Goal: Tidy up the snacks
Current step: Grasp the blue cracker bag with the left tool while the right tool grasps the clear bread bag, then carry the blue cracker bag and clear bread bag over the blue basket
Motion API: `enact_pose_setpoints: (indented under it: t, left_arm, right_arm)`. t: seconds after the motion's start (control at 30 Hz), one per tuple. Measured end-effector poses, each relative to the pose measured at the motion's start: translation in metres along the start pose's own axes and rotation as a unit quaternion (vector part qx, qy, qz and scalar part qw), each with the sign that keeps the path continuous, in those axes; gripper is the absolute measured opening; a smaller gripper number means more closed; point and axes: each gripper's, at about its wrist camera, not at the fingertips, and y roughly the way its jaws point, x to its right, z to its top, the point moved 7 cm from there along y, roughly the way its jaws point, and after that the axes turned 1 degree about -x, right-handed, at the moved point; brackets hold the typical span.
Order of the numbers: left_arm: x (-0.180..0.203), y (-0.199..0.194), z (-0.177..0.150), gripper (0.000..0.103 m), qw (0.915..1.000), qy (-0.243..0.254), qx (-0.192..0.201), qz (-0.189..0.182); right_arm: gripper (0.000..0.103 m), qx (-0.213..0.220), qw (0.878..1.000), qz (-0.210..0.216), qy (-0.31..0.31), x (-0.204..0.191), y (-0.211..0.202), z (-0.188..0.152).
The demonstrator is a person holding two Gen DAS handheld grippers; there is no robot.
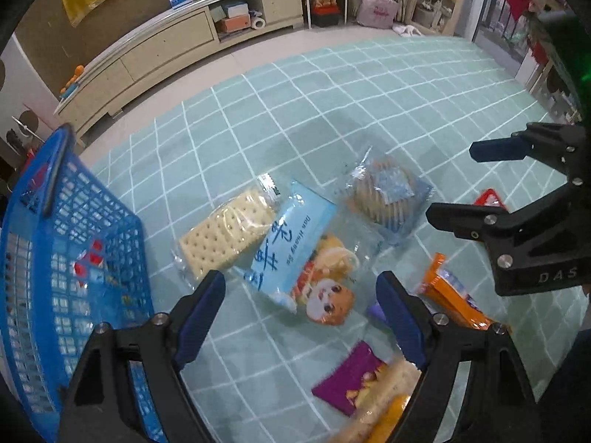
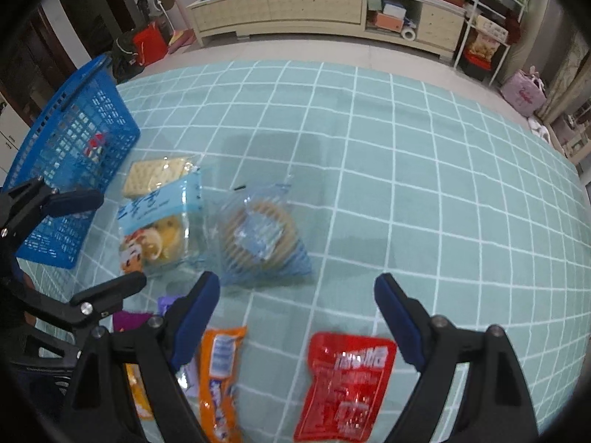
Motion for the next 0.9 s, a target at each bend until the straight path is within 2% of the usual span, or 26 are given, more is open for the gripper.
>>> enact_pose_setpoints:
  t: [0.07,0.27,0.43,0.6,0.63,0.67,0.77,0.8,0.9]
  left_arm:
    - [0.0,0.008,0.004,0.083,0.9999,0.005,-0.009,0.002]
    - [0.001,0.021,0.009,0.084,0.9994,-0.002,-0.022,-0.026]
    - [0.005,0.033,0.006,0.084,0.999,0.026,-0.034,-0.013]
    - [0.006,0.037,0.006,0.083,0.9989,0.01,-0.039,-0.023]
    - [0.006,0.038,0.006,0.081,0.9988,0.007,-0.041,-0.028]
    - [0.005,0.039,0.007,0.071,0.9986,0.006,-0.041,-0.033]
    - [0.007,0.04,0.006,0.069,0.9984,0.003,-0.041,-0.038]
    - [0.008,0.039,0.006,0.068,0.9985,0.003,-0.04,-0.037]
    - [0.011,0.037,0.002,0.066,0.9985,-0.001,-0.041,-0.035]
  right_arm:
    - [0.089,-0.001,1.0,0.009,0.003,0.002,0.005,0.003]
    - [0.089,-0.004,1.0,0.021,-0.002,0.003,0.017,0.009]
    - [0.089,-0.007,1.0,0.026,-0.012,-0.003,0.025,0.014]
    - [0.089,-0.015,0.999,0.039,-0.022,-0.009,0.036,0.016]
    - [0.089,-0.015,0.999,0.041,-0.022,-0.009,0.038,0.017]
    - [0.089,-0.014,0.999,0.042,-0.022,-0.009,0.039,0.018]
    - [0.088,-0.008,0.999,0.041,-0.028,-0.012,0.042,0.022]
    - [0.088,-0.007,0.999,0.039,-0.032,-0.012,0.043,0.023]
    - [0.074,-0.002,0.998,0.035,-0.048,-0.018,0.044,0.023]
